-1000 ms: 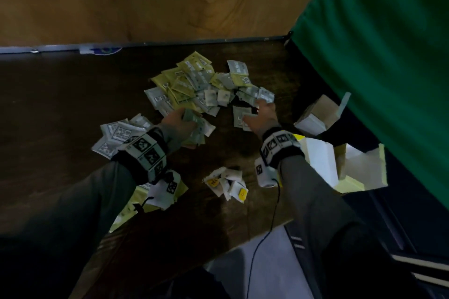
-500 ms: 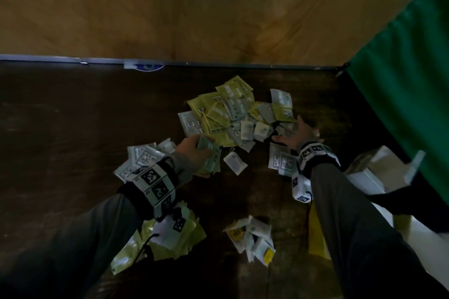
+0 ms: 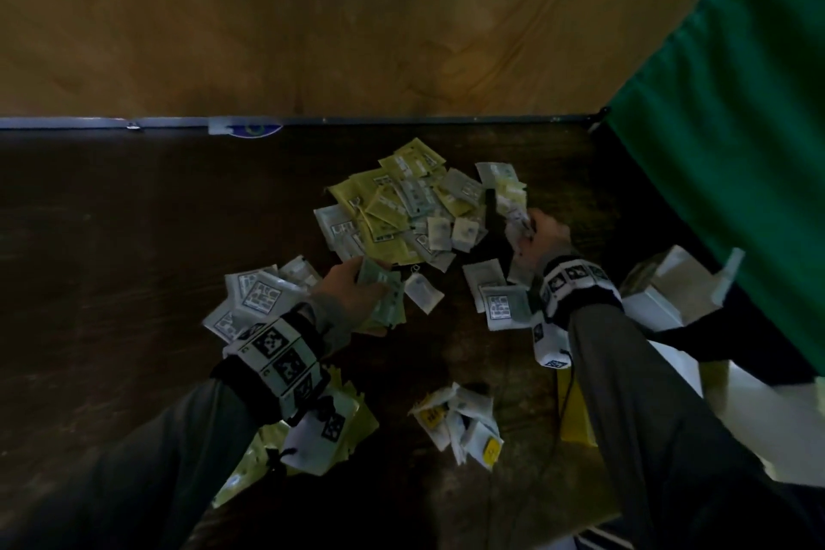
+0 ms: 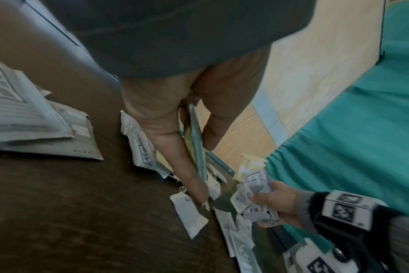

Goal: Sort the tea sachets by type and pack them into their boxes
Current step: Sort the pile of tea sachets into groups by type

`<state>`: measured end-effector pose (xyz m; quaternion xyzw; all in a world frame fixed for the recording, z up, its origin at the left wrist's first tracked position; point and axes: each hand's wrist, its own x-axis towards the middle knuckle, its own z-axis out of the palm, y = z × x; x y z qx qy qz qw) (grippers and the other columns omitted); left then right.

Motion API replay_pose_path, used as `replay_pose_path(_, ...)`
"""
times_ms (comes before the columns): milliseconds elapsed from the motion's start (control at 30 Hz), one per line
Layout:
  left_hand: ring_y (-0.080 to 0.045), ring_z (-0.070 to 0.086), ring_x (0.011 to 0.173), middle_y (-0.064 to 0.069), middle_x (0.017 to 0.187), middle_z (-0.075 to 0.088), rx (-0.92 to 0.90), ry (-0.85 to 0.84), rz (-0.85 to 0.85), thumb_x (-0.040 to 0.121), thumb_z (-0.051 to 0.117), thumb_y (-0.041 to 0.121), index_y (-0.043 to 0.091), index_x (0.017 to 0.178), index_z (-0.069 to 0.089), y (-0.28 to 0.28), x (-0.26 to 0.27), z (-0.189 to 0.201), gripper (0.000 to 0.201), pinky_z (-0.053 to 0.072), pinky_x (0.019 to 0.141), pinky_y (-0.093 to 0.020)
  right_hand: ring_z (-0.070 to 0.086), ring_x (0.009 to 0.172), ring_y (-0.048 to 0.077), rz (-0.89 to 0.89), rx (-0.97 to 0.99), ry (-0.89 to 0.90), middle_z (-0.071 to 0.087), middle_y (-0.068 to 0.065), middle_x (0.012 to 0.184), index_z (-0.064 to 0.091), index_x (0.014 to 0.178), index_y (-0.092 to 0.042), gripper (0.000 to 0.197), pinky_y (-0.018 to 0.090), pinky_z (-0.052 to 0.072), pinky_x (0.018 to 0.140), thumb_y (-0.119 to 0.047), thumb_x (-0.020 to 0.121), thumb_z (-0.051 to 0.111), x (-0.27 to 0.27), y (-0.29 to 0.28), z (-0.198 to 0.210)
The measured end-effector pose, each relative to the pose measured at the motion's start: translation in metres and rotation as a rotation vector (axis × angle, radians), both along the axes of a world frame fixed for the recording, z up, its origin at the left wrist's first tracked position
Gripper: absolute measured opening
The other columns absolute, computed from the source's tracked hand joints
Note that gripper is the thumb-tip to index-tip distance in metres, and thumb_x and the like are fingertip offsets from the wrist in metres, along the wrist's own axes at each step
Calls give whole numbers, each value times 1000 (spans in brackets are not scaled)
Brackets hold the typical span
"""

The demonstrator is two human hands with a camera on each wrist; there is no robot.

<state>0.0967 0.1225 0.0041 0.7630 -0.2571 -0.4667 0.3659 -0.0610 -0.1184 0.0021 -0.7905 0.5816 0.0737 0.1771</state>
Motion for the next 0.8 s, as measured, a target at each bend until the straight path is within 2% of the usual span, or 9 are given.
replay_pose_path(133,-27,59,98,-10,111,57,-60,108,65,93,49,8,13,119,55,5,-2,11,27,53,83,-42,59,107,36,-285,165,-546,58,15,117,53,124,-15,34,39,56,63,-18,91,59,-5,31,30)
replay_pose_path(233,-23,58,98,-7,115,55,-132,57,72,93,52,11,13,127,50,2,-8,24,35,53,69,-30,62,88,28,-407,282,-890,61,13,111,55,120,-6,34,34,57,51,-7,87,64,-9,63,59)
replay_pose_path(300,-24,57,104,-5,119,52,-185,71,115,89,59,16,19,132,44,2,-16,32,45,56,64,-31,64,81,27,-469,387,-1038,65,12,108,57,117,-7,34,35,57,50,-7,85,66,-16,86,70)
replay_pose_path(367,-25,56,108,-3,122,49,-246,108,182,85,65,18,28,134,39,4,-22,37,56,57,75,-42,66,79,25,-481,474,-1115,67,10,101,58,116,-11,32,34,56,50,-8,85,66,-23,112,78)
replay_pose_path(433,-19,56,105,4,118,46,-318,105,206,87,63,15,33,133,39,6,-27,40,55,56,79,-39,68,74,22,-457,505,-1153,68,7,95,60,111,-13,26,33,56,50,-7,86,64,-30,133,79)
replay_pose_path(567,-18,54,115,-2,122,57,-399,-40,149,93,48,2,17,106,61,11,-36,42,24,42,86,-22,67,74,23,-498,522,-1219,68,9,94,61,99,-16,17,34,57,49,-6,87,62,-38,162,85)
replay_pose_path(633,-20,53,116,-8,126,57,-382,20,163,95,44,1,11,109,63,15,-42,42,25,42,87,-21,66,76,26,-507,505,-1226,67,13,100,60,103,-13,19,34,56,48,-5,86,63,-43,168,91)
replay_pose_path(733,-25,58,101,-15,131,50,-365,296,185,93,49,1,24,119,52,27,-45,39,35,54,80,-37,67,78,26,-489,457,-1248,67,13,102,60,101,-15,19,35,56,49,-4,86,63,-51,175,102)
replay_pose_path(800,-23,60,101,-9,126,51,-388,312,105,86,61,3,33,132,41,35,-44,40,59,57,79,-44,69,76,25,-464,416,-1281,67,13,103,60,101,-16,19,36,57,50,-4,86,63,-57,176,109)
